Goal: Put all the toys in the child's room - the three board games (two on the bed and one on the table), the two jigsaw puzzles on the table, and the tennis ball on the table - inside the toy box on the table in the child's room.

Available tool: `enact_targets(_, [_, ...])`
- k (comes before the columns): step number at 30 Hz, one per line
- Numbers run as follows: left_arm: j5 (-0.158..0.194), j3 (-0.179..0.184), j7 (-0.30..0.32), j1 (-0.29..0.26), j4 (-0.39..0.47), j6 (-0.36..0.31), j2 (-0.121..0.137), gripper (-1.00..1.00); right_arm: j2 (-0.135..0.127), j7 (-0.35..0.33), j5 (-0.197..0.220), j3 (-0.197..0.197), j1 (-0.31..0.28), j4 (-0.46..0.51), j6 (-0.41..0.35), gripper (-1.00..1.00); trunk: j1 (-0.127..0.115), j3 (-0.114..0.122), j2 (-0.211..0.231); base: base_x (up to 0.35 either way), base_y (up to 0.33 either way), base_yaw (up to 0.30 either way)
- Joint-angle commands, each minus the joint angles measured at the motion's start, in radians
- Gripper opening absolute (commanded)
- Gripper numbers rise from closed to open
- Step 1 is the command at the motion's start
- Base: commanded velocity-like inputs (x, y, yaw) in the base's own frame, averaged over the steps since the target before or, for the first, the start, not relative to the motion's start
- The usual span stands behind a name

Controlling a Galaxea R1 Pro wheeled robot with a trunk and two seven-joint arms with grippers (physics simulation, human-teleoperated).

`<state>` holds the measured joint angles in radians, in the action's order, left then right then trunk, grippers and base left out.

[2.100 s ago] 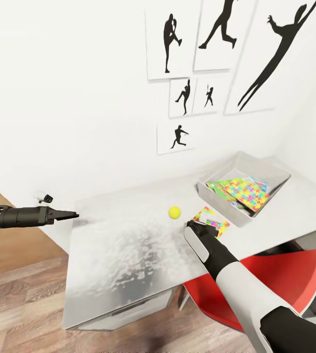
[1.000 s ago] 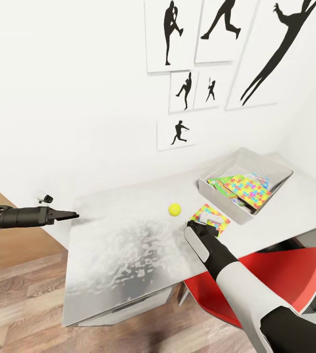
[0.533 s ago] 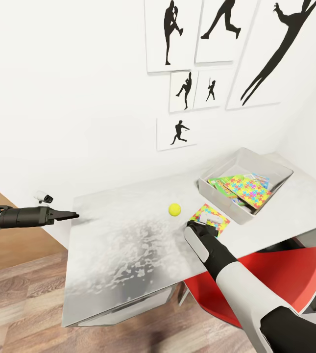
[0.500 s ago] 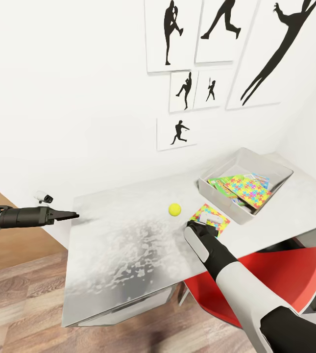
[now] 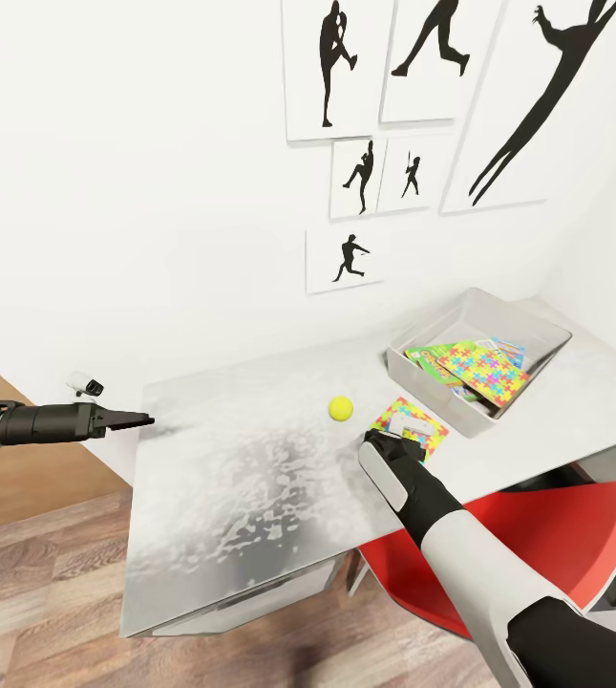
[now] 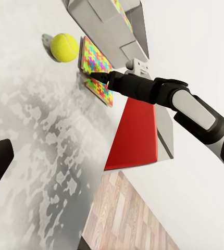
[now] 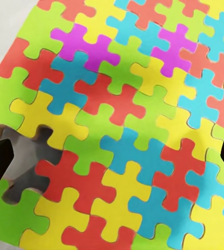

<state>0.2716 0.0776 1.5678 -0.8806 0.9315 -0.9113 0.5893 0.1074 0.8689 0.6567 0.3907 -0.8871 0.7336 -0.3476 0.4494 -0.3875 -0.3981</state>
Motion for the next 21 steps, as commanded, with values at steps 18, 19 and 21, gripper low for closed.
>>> enact_targets(18, [0.003,0.004,0.003,0.002,0.000,-0.011,0.001,1.00,0.000,0.007,0.004,0.004,-0.001,0.001,-0.007,1.00,0.001,-0.002,-0.002,0.000,0.000,0.000])
enact_targets(19, [0.003,0.004,0.003,0.002,0.000,-0.011,0.001,1.00,0.000,0.007,0.004,0.004,-0.001,0.001,-0.007,1.00,0.001,-0.002,-0.002,0.000,0.000,0.000])
enact_targets(21, [0.003,0.004,0.003,0.002,0.000,-0.011,0.001,1.00,0.000,0.007,0.004,0.004,-0.001,0.001,-0.007,1.00,0.001,-0.002,-0.002,0.000,0.000,0.000])
